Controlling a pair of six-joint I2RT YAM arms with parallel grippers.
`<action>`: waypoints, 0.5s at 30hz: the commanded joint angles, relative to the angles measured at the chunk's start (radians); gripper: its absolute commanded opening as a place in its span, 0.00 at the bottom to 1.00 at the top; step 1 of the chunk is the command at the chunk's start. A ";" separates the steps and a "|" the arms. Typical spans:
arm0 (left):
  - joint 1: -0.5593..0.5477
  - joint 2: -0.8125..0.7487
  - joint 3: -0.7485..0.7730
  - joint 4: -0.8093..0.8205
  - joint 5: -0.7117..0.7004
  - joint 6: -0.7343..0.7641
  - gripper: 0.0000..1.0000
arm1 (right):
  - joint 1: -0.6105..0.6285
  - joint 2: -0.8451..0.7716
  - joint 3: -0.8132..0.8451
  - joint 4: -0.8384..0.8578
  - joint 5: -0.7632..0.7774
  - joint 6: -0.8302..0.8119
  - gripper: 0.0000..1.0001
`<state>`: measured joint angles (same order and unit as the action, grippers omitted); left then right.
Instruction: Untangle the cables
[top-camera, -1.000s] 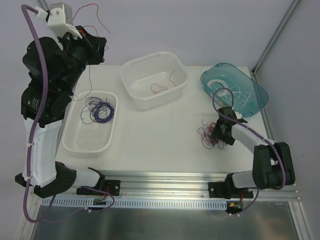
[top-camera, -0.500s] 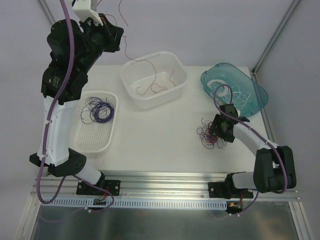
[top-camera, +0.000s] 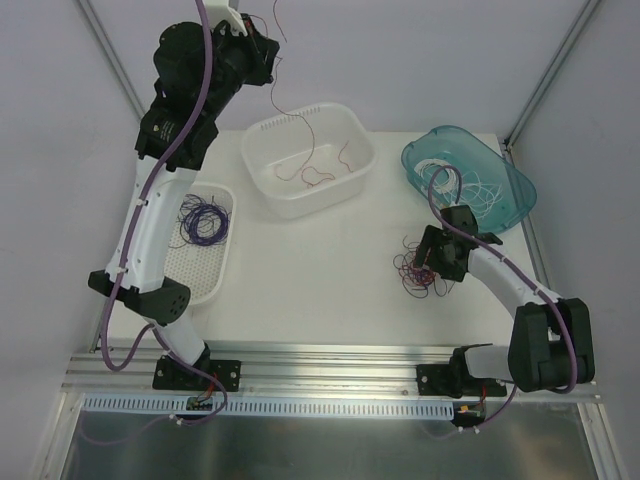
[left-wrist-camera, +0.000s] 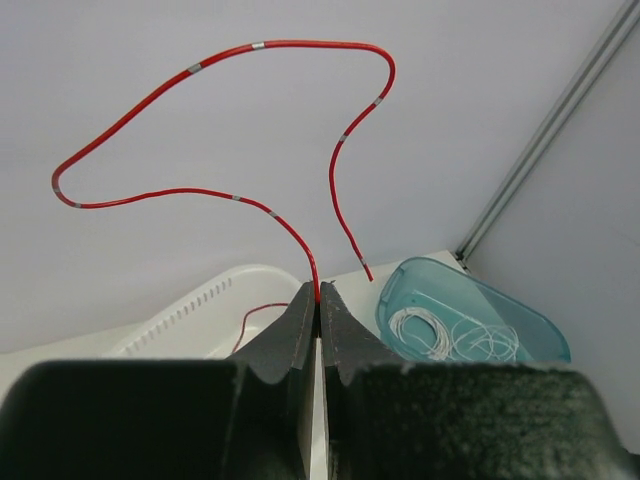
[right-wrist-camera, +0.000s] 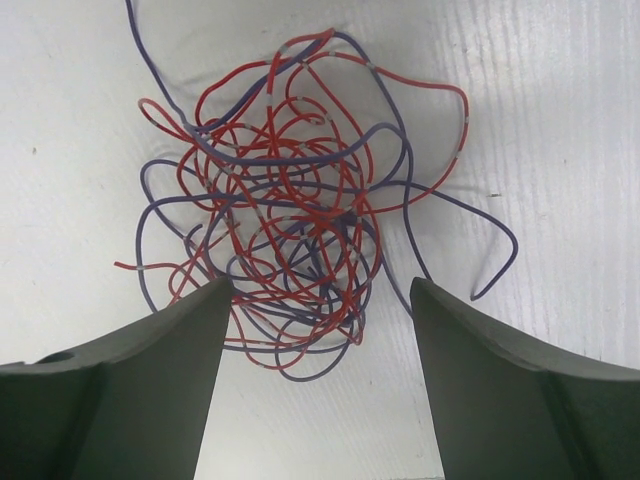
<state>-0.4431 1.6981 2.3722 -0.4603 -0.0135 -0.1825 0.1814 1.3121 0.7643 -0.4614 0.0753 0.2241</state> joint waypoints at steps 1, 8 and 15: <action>0.014 0.006 0.002 0.129 -0.062 0.038 0.00 | 0.012 -0.036 0.033 -0.005 -0.034 -0.017 0.76; 0.014 0.089 -0.008 0.212 -0.065 0.040 0.00 | 0.026 -0.074 0.021 -0.013 -0.048 -0.031 0.77; 0.015 0.141 -0.080 0.267 -0.063 0.005 0.00 | 0.039 -0.119 -0.005 -0.010 -0.046 -0.014 0.76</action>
<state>-0.4366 1.8256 2.3238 -0.2745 -0.0643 -0.1677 0.2104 1.2251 0.7628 -0.4618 0.0383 0.2081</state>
